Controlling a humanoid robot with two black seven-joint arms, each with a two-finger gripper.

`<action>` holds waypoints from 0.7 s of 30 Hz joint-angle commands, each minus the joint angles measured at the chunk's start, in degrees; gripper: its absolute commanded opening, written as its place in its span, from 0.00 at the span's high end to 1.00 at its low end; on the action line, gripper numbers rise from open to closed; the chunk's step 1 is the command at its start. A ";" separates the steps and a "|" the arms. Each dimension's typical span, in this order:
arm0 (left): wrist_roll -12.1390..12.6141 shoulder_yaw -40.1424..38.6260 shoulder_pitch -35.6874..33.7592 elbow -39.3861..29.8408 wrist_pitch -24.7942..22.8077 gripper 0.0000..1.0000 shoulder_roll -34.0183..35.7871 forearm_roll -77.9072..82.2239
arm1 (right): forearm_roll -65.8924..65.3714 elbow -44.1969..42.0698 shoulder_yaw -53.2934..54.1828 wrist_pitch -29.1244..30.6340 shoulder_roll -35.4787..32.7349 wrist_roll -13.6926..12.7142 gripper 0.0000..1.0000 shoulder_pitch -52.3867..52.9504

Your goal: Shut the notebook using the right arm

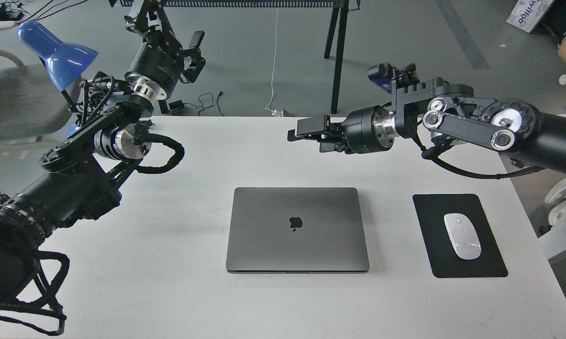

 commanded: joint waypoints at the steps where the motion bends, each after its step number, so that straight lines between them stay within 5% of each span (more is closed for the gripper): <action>1: 0.00 -0.01 0.01 0.00 0.00 0.00 -0.03 0.03 | 0.07 -7.28 14.98 0.00 0.05 0.02 0.00 -3.97; 8: 0.00 -0.01 0.01 0.00 0.00 0.00 -0.03 0.03 | 6.12 -14.60 35.92 -1.81 1.90 0.20 0.00 -11.18; 21: 0.00 -0.01 0.01 0.00 0.00 0.00 0.05 -0.06 | 26.70 -14.42 46.04 0.00 1.99 1.95 0.00 -22.87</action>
